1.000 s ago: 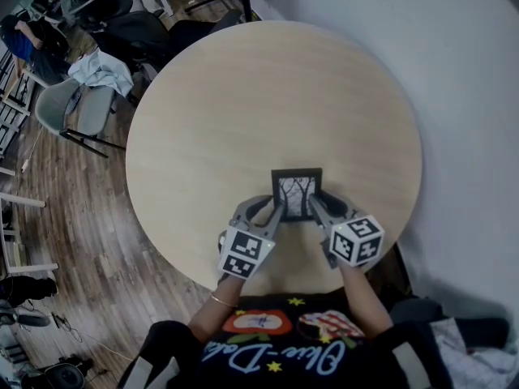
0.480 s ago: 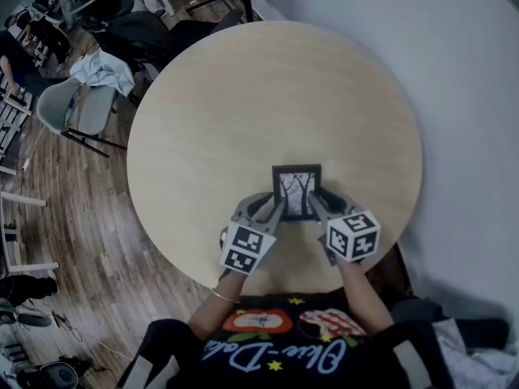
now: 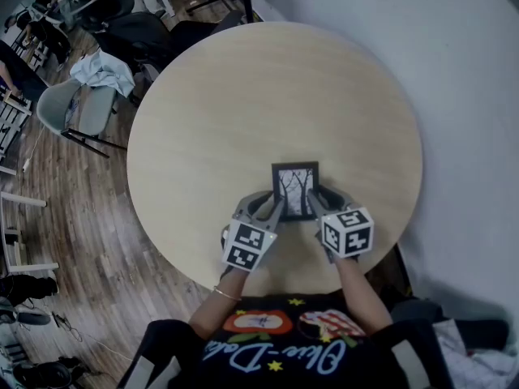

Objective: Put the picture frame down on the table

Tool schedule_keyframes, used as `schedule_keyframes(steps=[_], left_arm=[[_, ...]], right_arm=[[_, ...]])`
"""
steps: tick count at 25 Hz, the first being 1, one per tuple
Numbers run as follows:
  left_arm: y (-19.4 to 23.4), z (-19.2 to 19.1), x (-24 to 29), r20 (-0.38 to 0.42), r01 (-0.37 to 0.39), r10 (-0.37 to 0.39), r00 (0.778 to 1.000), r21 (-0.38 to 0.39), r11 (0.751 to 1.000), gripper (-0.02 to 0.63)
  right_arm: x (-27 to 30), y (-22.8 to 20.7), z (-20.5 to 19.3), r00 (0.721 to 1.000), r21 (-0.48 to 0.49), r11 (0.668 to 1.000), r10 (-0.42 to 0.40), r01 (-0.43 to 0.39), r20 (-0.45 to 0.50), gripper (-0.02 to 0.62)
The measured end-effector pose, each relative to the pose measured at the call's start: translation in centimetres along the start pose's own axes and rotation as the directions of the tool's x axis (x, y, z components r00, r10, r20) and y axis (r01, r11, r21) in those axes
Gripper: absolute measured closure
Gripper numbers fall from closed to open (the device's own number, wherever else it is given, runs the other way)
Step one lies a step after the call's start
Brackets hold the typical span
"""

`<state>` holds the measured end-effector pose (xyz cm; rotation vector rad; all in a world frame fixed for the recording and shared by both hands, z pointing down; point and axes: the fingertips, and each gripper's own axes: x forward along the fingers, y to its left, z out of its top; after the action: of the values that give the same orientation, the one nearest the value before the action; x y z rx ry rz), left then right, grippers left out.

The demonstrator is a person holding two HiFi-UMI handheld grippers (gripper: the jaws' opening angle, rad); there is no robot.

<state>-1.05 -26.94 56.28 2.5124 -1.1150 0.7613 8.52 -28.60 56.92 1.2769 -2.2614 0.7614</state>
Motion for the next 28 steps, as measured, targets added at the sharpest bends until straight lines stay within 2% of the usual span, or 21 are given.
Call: schedule_keyframes(steps=[12,18,28], left_arm=[[0.5,-0.5,1.3,-0.036,-0.008,0.009,0.999,0.026,1.000,0.512],[-0.9,-0.5,2.7,-0.036,0.041,-0.040,0.999,0.036,0.999,0.512],[-0.7,-0.8,2.2,-0.042,0.030,-0.028,0.999,0.046,0.999,0.512]], right_arm=[[1.4,-0.7,-0.5,0.998,0.011,1.000,-0.020,0.021,-0.053,0.514],[2.6,0.1,-1.7,0.992,-0.070,0.997,-0.019,0.010,-0.123,0.514],[2.4,0.2,-1.8,0.993,-0.067,0.998,-0.018,0.010,-0.113,0.516]])
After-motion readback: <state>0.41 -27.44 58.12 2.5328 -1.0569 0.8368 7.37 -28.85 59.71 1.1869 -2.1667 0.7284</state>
